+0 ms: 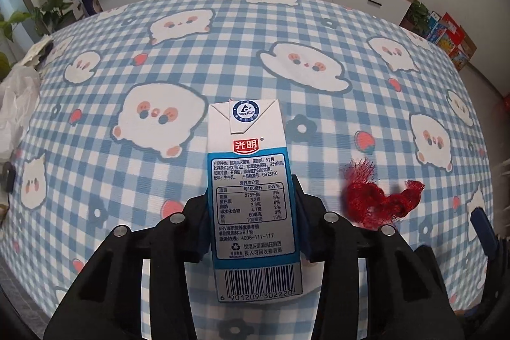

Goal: Collect trash
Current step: 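Grasp the white-blue milk carton with left tool while right tool grasps the red tinsel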

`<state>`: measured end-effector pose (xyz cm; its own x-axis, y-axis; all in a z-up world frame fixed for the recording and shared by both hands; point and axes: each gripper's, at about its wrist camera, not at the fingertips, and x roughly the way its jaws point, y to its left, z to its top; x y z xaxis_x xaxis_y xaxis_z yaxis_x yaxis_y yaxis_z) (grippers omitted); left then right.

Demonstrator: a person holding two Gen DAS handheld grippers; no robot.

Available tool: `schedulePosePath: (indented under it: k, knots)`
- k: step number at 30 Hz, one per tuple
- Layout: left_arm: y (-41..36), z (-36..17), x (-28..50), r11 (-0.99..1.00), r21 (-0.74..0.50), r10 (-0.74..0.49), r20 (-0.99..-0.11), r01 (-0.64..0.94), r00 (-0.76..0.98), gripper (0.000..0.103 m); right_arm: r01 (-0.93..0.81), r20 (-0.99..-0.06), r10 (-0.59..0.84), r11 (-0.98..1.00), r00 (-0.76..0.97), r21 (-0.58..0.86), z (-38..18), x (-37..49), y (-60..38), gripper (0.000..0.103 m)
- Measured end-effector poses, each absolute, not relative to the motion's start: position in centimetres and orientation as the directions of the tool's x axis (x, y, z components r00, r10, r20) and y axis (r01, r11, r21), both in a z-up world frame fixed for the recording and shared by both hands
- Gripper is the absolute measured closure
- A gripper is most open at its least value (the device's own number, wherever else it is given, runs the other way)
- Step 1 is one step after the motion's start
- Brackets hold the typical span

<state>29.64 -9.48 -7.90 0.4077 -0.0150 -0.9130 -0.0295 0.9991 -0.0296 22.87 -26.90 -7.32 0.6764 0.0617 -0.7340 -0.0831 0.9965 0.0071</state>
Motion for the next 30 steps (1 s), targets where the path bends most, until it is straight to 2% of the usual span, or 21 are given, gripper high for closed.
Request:
schedulePosePath:
  k: [7,12,18,20,23,26,30]
  knots:
    - [-4.9,-6.8,27.2,0.999,-0.022,0.0,-0.9,-0.046,0.435,0.062,-0.075,-0.775,0.07,0.997,0.628,0.029,-8.4,25.9,-24.1,0.014]
    - [-3.2,-6.9,26.7,0.999,-0.005,0.012,-0.898,-0.038,0.44,0.062,-0.056,-0.802,0.067,0.998,0.593,0.042,-10.1,27.2,-22.9,0.023]
    - [-2.2,-7.2,26.1,1.0,0.0,0.01,-0.898,-0.023,0.441,0.062,-0.033,-0.819,0.074,0.997,0.569,0.067,-11.2,28.0,-22.5,0.045]
    - [-1.9,-7.3,26.0,1.0,-0.001,0.01,-0.898,-0.024,0.439,0.062,-0.04,-0.82,0.085,0.996,0.565,0.076,-11.2,28.0,-22.3,0.06]
    - [-1.6,-7.5,25.7,1.0,-0.002,0.009,-0.9,-0.026,0.436,0.062,-0.043,-0.822,0.087,0.996,0.562,0.076,-11.3,28.2,-22.0,0.073]
    - [-1.4,-7.7,25.4,1.0,-0.001,0.01,-0.902,-0.026,0.432,0.062,-0.033,-0.823,0.097,0.995,0.56,0.095,-11.2,28.2,-22.2,0.08]
    - [-1.2,-7.7,24.9,1.0,-0.002,0.009,-0.901,-0.026,0.434,0.062,-0.032,-0.819,0.091,0.996,0.567,0.089,-11.1,28.0,-22.1,0.084]
